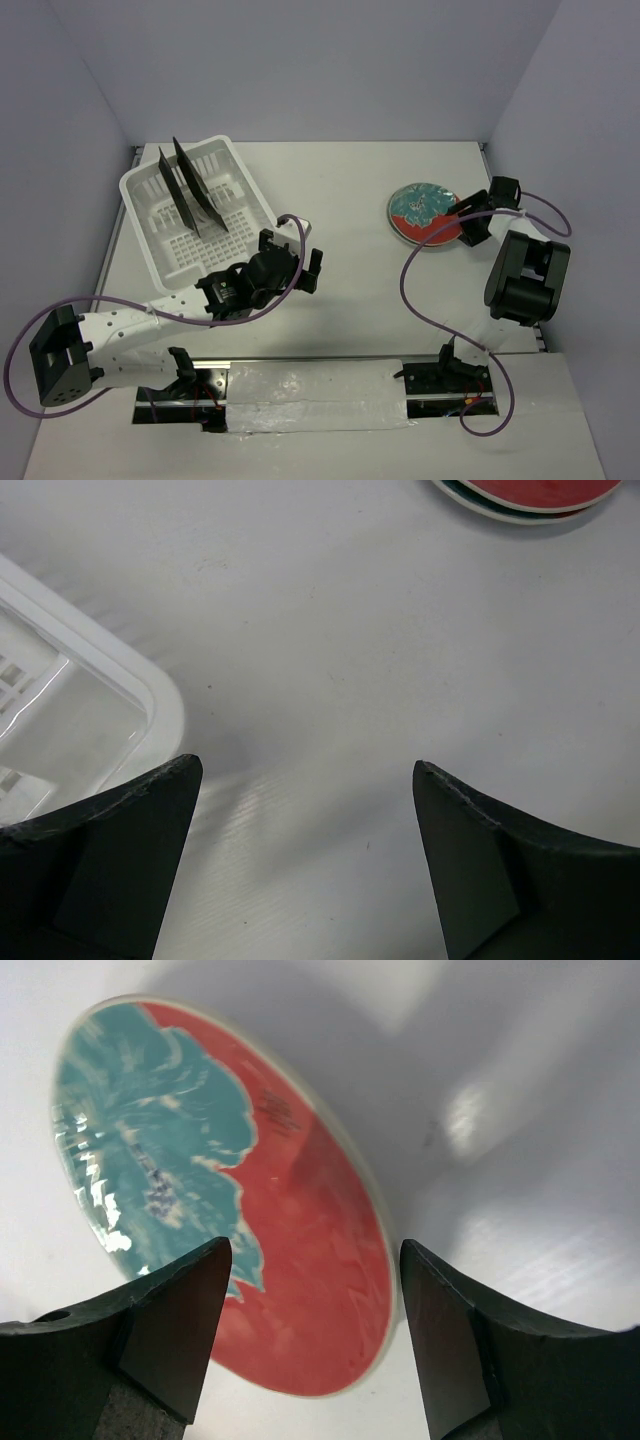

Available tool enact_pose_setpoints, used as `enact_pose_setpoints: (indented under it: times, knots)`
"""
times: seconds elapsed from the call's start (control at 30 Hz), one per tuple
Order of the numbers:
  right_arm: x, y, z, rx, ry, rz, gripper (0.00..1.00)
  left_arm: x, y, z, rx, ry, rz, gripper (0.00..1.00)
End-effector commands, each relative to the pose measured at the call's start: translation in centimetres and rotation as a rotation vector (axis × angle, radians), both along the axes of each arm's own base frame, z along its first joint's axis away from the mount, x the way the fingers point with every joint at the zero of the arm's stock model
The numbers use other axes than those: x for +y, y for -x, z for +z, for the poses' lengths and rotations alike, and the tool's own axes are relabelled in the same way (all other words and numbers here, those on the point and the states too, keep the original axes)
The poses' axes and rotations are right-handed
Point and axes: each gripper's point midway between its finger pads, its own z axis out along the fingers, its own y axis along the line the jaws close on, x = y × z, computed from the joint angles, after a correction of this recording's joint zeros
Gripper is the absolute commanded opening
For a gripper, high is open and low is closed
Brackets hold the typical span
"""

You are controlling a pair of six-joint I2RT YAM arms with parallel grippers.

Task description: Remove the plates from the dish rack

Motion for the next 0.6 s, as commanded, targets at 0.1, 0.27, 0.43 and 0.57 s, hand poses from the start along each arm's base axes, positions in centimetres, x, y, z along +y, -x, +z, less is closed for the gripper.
enact_pose_setpoints:
  times: [0.1, 0.27, 0.43, 0.57]
  knots:
    - [-1.4, 1.8, 0.2, 0.087, 0.067, -0.066, 0.76, -0.4, -0.3, 1.8, -0.028, 0.055, 0.014, 0.99]
    - [-1.0, 2.1, 0.6, 0.108, 0.082, -0.059, 0.76, -0.5, -0.3, 1.6, -0.021, 0.049, 0.009, 0.99]
    - [-1.2, 2.0, 0.3, 0.125, 0.095, -0.060, 0.77, 0.0, -0.4, 1.8, -0.032, 0.043, 0.032, 0.99]
    - [-1.5, 0.7, 1.2, 0.105, 0.107, -0.048, 0.77, 0.4, -0.4, 2.2, -0.039, 0.052, 0.038, 0.99]
